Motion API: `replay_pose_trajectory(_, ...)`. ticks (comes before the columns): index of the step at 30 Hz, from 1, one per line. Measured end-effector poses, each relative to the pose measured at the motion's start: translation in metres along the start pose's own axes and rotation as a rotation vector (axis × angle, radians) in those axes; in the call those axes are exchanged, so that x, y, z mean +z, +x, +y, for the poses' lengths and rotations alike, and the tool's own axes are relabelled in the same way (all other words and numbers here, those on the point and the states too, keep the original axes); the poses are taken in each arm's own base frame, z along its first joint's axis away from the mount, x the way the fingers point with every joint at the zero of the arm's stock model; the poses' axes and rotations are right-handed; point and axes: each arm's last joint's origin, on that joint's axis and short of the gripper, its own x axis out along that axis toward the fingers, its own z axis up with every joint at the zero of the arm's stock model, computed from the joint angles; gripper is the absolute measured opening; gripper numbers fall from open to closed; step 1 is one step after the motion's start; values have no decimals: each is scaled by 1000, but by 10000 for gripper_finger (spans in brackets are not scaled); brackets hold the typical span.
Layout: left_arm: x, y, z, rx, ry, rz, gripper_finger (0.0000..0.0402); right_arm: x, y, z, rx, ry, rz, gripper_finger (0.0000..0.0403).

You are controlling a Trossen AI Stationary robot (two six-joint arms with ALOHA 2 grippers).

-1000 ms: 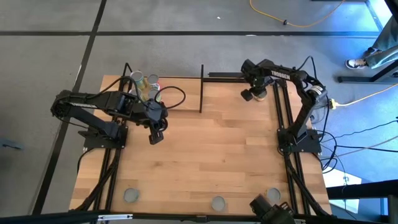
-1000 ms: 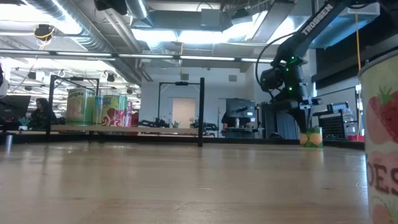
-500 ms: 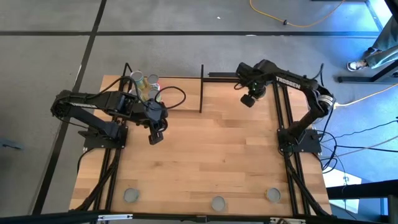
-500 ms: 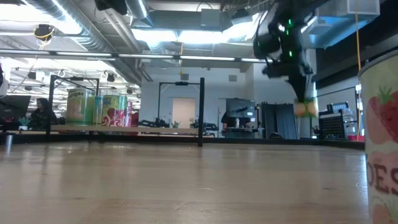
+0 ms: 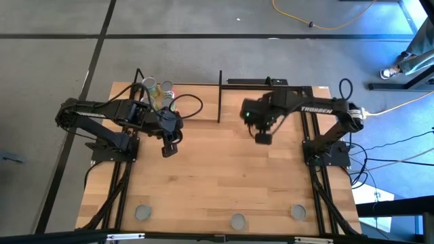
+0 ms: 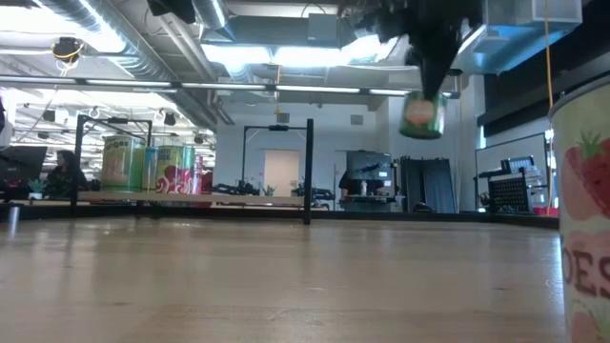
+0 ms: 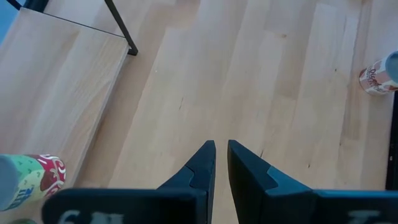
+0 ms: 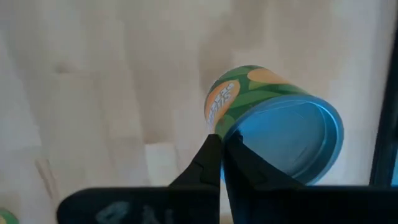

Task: Pick and place cans onto a shelf
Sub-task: Put the canned sliced peaches on the shelf

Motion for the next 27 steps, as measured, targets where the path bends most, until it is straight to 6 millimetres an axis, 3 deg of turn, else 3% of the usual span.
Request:
replay_pose_trajectory(8,0,0,0,4,-15,-2,34,34,17,53,65,-317,-101,6)
replay_pose_trajectory(21,0,0,1,32,-14,-8,34,102,58,96,132,-593,-139,6)
replay_pose_trajectory(27,-3,0,2,42,-6,21,34,124,85,114,169,-646,-134,6)
